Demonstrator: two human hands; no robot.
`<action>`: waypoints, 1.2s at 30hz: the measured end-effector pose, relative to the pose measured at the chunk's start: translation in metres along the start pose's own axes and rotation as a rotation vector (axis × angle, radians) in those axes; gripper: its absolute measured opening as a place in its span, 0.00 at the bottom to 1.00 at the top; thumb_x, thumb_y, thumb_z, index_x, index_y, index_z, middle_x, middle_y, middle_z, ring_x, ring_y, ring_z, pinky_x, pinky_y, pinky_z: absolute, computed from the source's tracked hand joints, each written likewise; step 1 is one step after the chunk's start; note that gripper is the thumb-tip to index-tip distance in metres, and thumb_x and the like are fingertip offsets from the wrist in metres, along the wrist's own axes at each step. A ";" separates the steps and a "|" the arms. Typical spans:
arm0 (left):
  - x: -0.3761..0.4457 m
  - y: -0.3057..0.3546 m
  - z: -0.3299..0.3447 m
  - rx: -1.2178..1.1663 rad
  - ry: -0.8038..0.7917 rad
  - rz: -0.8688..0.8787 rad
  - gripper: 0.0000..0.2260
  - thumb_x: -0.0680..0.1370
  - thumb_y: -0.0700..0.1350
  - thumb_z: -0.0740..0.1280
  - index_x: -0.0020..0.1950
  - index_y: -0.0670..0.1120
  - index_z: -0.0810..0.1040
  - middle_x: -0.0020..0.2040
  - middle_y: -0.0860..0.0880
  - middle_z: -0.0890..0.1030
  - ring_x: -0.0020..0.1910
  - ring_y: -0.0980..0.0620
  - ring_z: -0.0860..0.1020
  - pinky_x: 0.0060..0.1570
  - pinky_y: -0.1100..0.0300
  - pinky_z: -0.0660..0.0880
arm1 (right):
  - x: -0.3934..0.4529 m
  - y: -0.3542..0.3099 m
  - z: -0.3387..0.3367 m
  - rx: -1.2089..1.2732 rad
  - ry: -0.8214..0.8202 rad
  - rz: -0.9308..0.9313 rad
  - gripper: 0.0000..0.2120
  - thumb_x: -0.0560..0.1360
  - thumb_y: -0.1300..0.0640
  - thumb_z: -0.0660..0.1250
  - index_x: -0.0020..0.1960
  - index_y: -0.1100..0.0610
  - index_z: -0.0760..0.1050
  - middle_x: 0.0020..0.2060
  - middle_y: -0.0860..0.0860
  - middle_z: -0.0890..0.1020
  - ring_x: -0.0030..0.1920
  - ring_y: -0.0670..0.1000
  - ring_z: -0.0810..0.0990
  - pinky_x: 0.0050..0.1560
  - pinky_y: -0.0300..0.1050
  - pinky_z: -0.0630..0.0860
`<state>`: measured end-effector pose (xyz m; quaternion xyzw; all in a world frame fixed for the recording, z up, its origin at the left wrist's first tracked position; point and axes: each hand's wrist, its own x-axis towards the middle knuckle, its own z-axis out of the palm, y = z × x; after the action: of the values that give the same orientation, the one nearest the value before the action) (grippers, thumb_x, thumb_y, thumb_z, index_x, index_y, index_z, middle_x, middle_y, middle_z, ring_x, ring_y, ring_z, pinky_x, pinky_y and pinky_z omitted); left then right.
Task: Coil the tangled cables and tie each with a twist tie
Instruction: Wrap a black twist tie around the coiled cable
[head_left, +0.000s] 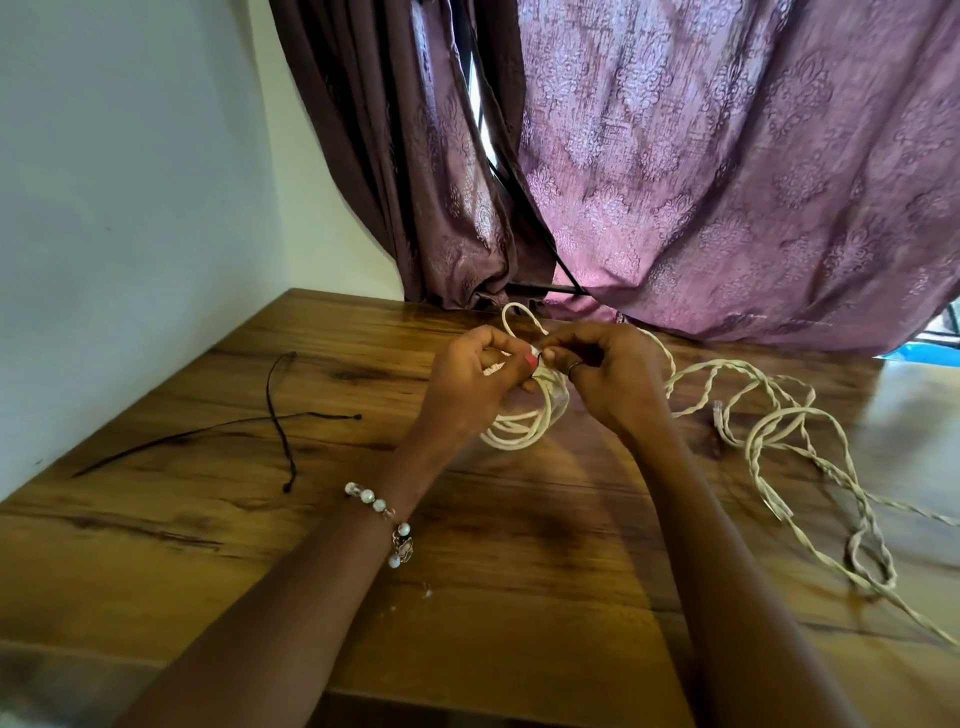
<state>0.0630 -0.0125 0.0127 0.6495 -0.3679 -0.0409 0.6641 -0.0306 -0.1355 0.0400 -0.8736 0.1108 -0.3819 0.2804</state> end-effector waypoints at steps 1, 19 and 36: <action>0.000 -0.002 0.002 0.030 0.012 0.032 0.07 0.74 0.43 0.72 0.49 0.41 0.79 0.38 0.49 0.83 0.37 0.54 0.82 0.39 0.56 0.79 | 0.000 -0.001 0.000 0.069 0.010 0.040 0.06 0.72 0.64 0.72 0.48 0.57 0.84 0.39 0.50 0.85 0.34 0.39 0.80 0.39 0.27 0.74; -0.007 0.003 0.004 0.061 0.083 0.238 0.15 0.73 0.43 0.72 0.58 0.47 0.76 0.46 0.50 0.83 0.46 0.56 0.82 0.46 0.57 0.80 | -0.004 -0.014 0.006 0.821 0.173 0.246 0.07 0.69 0.72 0.71 0.46 0.64 0.81 0.36 0.55 0.85 0.36 0.50 0.83 0.38 0.40 0.80; -0.002 -0.001 -0.002 0.158 0.045 0.268 0.18 0.72 0.41 0.74 0.60 0.43 0.75 0.48 0.48 0.82 0.46 0.64 0.80 0.43 0.72 0.75 | 0.001 -0.002 -0.006 0.316 -0.024 0.121 0.07 0.69 0.68 0.73 0.46 0.61 0.83 0.39 0.53 0.85 0.38 0.49 0.84 0.42 0.41 0.81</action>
<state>0.0635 -0.0098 0.0114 0.6454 -0.4386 0.0916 0.6186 -0.0344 -0.1365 0.0455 -0.8149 0.0983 -0.3666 0.4381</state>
